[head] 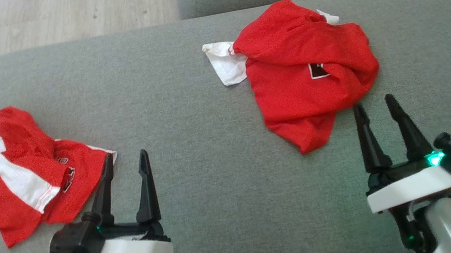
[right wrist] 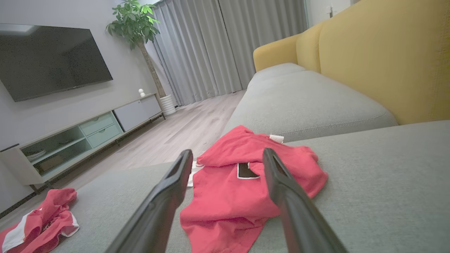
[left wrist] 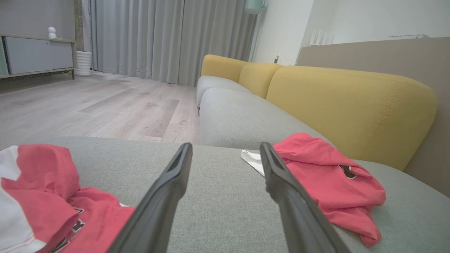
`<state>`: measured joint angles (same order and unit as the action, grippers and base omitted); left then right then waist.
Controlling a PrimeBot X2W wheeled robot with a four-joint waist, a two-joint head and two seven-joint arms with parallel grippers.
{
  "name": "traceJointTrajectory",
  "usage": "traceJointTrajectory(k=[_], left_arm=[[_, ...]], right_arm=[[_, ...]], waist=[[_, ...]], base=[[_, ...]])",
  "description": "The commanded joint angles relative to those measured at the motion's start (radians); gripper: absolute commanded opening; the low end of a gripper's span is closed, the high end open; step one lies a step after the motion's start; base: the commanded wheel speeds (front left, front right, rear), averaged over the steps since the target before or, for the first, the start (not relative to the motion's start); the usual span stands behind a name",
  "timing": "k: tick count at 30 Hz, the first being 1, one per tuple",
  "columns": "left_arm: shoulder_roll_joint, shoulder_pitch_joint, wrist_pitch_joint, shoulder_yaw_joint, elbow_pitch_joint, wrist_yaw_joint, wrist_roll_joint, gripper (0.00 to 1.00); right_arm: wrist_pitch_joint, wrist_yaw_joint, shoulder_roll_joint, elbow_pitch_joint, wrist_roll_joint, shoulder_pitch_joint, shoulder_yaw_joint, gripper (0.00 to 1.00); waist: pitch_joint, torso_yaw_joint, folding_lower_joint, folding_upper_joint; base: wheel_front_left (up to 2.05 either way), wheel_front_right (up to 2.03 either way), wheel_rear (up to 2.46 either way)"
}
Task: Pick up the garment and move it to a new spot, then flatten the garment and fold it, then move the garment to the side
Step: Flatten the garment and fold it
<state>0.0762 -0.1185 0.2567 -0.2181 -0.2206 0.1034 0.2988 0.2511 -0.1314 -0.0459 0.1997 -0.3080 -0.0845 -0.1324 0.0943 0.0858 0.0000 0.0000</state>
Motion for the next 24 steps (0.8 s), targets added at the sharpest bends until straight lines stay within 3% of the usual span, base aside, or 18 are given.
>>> traceJointTrajectory(k=[1, 4, 10, 22, 23, 24], left_arm=[[-0.004, -0.04, 0.005, 0.038, 0.025, 0.007, -0.008, 1.0], [-0.012, -0.046, 0.005, 0.034, 0.015, 0.014, -0.013, 1.0], [-0.022, -0.06, 0.005, 0.021, -0.005, 0.021, -0.014, 1.0], [-0.026, -0.076, 0.005, 0.021, -0.005, 0.026, 0.002, 1.0], [-0.026, -0.077, 0.005, 0.025, -0.003, 0.026, 0.005, 1.0], [-0.026, -0.077, 0.005, 0.03, -0.001, 0.025, 0.007, 1.0]], right_arm=[[0.011, 0.001, -0.004, -0.023, 0.005, -0.028, -0.042, 1.0], [0.011, 0.001, -0.004, 0.022, 0.037, -0.047, -0.09, 1.0], [-0.009, 0.001, -0.004, 0.267, 0.127, -0.138, -0.159, 1.0], [-0.085, 0.001, -0.004, 0.605, 0.253, -0.307, -0.105, 1.0], [-0.099, 0.001, -0.004, 0.627, 0.256, -0.315, -0.104, 0.81], [-0.105, 0.001, -0.004, 0.644, 0.26, -0.324, -0.105, 0.0]], waist=[[0.012, 0.013, 0.0, 0.0], [0.025, 0.034, 0.0, 0.0], [0.045, 0.087, 0.0, 0.0], [0.079, 0.146, 0.0, 0.0], [0.081, 0.144, 0.0, 0.0], [0.081, 0.14, 0.0, 0.0]], base=[[0.0, 0.0, 0.0], [0.0, 0.0, 0.0], [0.0, 0.0, 0.0], [0.0, 0.0, 0.0], [0.0, 0.0, 0.0], [0.0, 0.0, 0.0]])
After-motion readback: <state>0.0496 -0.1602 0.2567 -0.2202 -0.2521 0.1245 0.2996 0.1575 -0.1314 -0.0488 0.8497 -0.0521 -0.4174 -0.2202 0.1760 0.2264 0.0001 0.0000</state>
